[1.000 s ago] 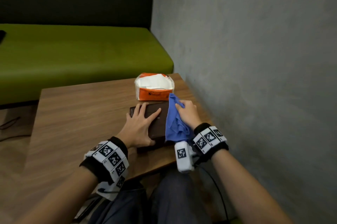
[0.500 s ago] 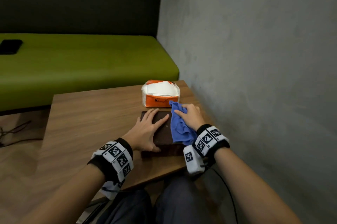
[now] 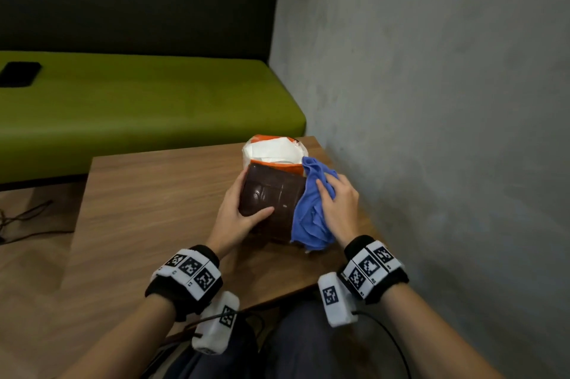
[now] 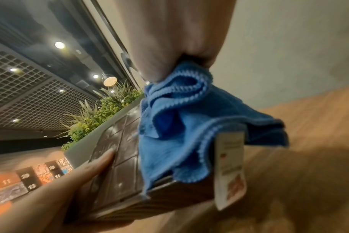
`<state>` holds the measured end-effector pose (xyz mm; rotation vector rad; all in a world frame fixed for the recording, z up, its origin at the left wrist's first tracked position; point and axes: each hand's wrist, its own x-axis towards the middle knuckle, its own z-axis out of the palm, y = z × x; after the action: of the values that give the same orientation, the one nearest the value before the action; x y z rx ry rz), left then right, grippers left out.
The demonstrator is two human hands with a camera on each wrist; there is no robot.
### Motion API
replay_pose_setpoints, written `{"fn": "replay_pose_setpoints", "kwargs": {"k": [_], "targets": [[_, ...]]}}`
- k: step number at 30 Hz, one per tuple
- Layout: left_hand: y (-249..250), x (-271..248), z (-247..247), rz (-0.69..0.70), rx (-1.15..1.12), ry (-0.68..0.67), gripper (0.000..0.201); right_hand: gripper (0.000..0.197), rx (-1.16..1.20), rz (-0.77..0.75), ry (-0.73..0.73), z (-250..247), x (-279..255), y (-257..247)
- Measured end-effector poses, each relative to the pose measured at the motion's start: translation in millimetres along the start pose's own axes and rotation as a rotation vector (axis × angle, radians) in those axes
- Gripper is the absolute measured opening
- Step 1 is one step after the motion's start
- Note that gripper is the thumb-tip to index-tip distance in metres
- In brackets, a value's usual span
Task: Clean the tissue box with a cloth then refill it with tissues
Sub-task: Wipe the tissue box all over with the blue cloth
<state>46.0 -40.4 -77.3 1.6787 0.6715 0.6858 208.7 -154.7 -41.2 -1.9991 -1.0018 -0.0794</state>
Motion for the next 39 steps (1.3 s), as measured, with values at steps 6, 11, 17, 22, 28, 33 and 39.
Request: {"fn": "replay_pose_setpoints", "kwargs": {"k": [6, 11, 17, 22, 28, 33, 39], "targets": [[0.8, 2.1, -10.6, -0.164, -0.239, -0.069, 0.096, 0.031, 0.035, -0.269, 0.0, -10.7, -23.5, 10.2], [5.5, -3.8, -5.0, -0.26, -0.046, -0.059, 0.132, 0.027, -0.066, -0.126, 0.078, 2.4, -27.2, -2.4], [4.8, -15.5, 11.9, -0.136, 0.064, -0.022, 0.04, 0.043, -0.157, -0.473, -0.144, 35.0, -52.6, -62.2], [2.9, -22.0, -0.4, 0.105, 0.109, 0.071, 0.099, 0.041, -0.141, -0.457, -0.253, 11.7, -53.7, -20.0], [13.8, -19.2, 9.8, 0.225, 0.209, 0.023, 0.106, 0.031, 0.0, -0.173, -0.077, 6.2, -27.8, -30.9], [15.1, -20.6, 13.8, 0.206, 0.133, 0.013, 0.092, 0.033, 0.005, -0.56, -0.199, 6.1, -61.6, -38.3], [11.6, -25.6, 4.0, 0.156, 0.177, 0.028, 0.114, 0.035, -0.168, -0.393, -0.171, -23.7, -26.3, 34.1]]}}
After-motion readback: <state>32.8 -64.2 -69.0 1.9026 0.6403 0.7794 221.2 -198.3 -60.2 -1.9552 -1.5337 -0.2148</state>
